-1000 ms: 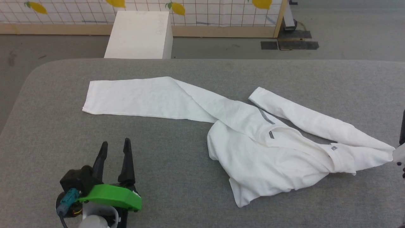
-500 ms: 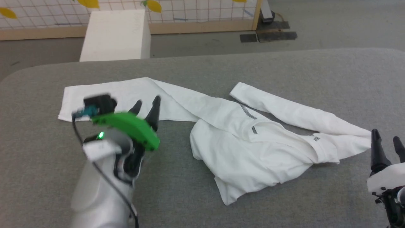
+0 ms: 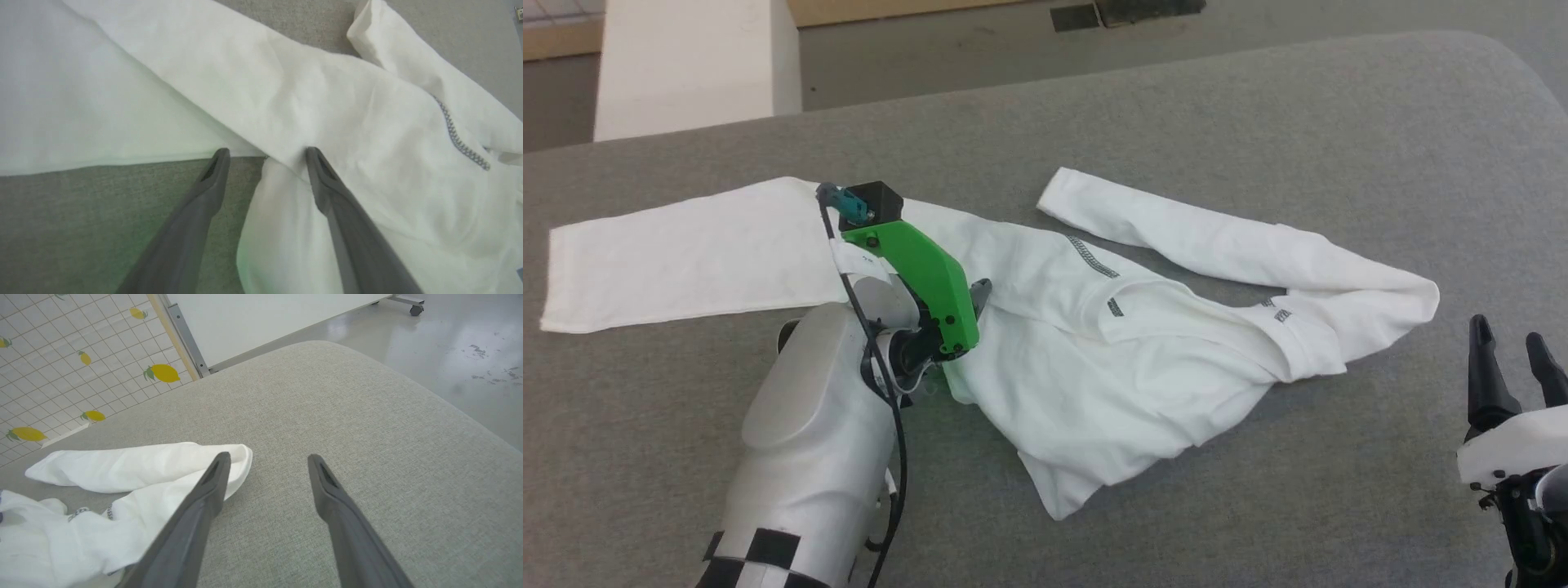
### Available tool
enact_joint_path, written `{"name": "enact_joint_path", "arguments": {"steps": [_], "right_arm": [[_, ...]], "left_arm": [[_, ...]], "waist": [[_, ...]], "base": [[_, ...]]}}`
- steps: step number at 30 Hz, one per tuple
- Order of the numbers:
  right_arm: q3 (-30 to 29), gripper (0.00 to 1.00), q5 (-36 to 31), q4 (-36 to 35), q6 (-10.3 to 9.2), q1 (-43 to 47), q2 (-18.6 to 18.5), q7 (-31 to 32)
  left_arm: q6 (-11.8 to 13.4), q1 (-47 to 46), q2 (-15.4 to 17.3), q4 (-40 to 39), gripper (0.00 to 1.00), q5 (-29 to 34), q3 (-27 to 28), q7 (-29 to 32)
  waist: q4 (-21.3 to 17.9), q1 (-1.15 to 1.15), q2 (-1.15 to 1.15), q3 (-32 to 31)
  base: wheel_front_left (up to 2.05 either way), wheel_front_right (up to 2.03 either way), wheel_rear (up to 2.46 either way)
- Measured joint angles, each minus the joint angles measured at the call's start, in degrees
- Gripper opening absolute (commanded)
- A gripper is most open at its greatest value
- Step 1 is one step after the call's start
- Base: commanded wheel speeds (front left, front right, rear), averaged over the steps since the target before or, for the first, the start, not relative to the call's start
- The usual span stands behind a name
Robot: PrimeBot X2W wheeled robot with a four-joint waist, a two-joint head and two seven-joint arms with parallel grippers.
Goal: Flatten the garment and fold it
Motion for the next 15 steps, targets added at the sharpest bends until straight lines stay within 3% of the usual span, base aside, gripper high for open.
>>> {"name": "enact_joint_path", "arguments": {"steps": [3, 5, 6, 15], "right_arm": [[-0.04, 1.00, 0.00, 0.32, 0.00, -0.11, 0.00, -0.49], [-0.09, 1.00, -0.02, 0.60, 0.00, -0.35, 0.00, -0.76], [-0.04, 1.00, -0.02, 0.74, 0.00, -0.46, 0.00, -0.93], [0.88, 1.00, -0.36, 1.52, 0.00, -1.19, 0.00, -1.15]], "left_arm": [[-0.09, -0.30, 0.00, 0.34, 1.00, -0.25, 0.47, -0.62], [-0.86, -0.68, 0.00, 0.31, 0.16, -0.62, 0.59, -1.57], [-1.14, -0.82, -0.01, 0.32, 0.00, -0.64, 0.64, -2.11], [-3.44, -1.75, -0.07, 0.25, 0.00, -0.98, 0.42, -6.78]], "waist": [[-0.91, 0.00, 0.00, 1.07], [-1.30, 0.00, 0.00, 1.64], [-1.37, 0.00, 0.00, 1.80], [0.19, 0.00, 0.00, 1.49]], "base": [[0.00, 0.00, 0.00], [0.00, 0.00, 0.00], [0.00, 0.00, 0.00], [0.00, 0.00, 0.00]]}}
